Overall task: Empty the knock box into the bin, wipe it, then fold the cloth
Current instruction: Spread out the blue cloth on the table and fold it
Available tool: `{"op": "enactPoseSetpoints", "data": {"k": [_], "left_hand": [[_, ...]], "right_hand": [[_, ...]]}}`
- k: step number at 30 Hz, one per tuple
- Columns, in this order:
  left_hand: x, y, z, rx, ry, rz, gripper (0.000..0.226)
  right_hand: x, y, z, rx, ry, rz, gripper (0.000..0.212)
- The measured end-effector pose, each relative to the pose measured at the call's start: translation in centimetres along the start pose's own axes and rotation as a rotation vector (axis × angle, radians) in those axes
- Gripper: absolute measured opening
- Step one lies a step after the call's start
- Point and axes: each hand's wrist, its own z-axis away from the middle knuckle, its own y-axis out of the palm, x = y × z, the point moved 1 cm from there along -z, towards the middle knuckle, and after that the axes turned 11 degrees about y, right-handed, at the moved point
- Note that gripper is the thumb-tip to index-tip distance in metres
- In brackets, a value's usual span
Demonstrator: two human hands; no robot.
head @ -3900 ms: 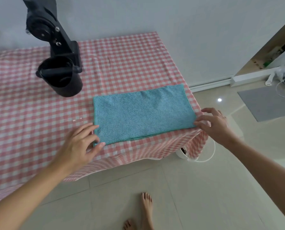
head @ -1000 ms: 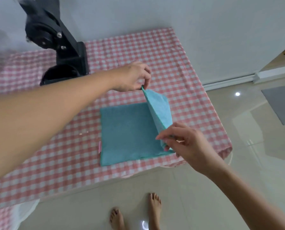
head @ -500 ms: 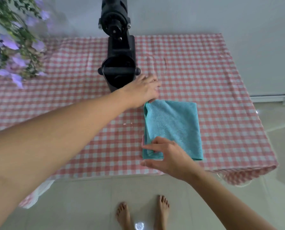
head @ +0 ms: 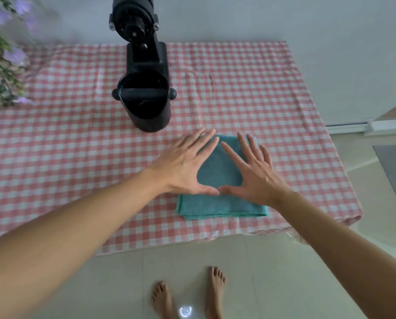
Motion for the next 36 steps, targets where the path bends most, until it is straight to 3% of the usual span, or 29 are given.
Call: {"op": "enactPoseSetpoints", "data": {"k": [4, 9, 14, 16, 19, 21, 24, 26, 29, 34, 36], "left_hand": [[-0.4, 2.3, 0.3, 0.037, -0.046, -0.038, 0.140], [0.2, 3.6, 2.2, -0.019, -0.076, -0.049, 0.137], [-0.3, 2.3, 2.6, 0.087, -0.161, -0.016, 0.136], [-1.3, 1.3, 2.8, 0.075, -0.265, 0.051, 0.126], [-3.8, 0.4, 3.9, -0.185, -0.507, 0.117, 0.087], [-5.4, 0.3, 4.4, -0.287, -0.715, 0.305, 0.071], [-6.9, 0.6, 4.2, -0.280, -0.881, 0.566, 0.070], [-7.0, 0.6, 3.6, -0.335, -0.885, 0.700, 0.067], [-6.4, 0.5, 2.9, -0.333, -0.883, 0.864, 0.068], [-6.3, 0.7, 3.0, -0.329, -0.810, 0.856, 0.090], [-5.5, 0.7, 3.0, -0.363, -0.736, 0.961, 0.091]], "right_hand": [[-0.8, 0.9, -1.0, 0.020, -0.082, 0.120, 0.108], [-3.6, 1.0, -0.8, -0.009, -0.104, 0.152, 0.100], [-5.1, 0.1, -0.7, 0.037, -0.067, 0.155, 0.103], [-5.0, -0.4, -0.3, 0.045, 0.020, 0.063, 0.099], [-5.2, -1.1, 0.8, -0.090, 0.245, -0.224, 0.082], [-4.9, -1.6, 1.6, -0.152, 0.382, -0.458, 0.073], [-4.0, -2.3, 1.8, 0.042, 0.492, -0.674, 0.075], [-3.3, -2.8, 1.8, 0.174, 0.508, -0.727, 0.076], [-2.4, -3.2, 1.9, 0.232, 0.475, -0.823, 0.074], [-2.9, -2.8, 2.2, 0.321, 0.366, -0.903, 0.065], [-3.1, -2.7, 1.9, 0.304, 0.352, -0.939, 0.059]]}}
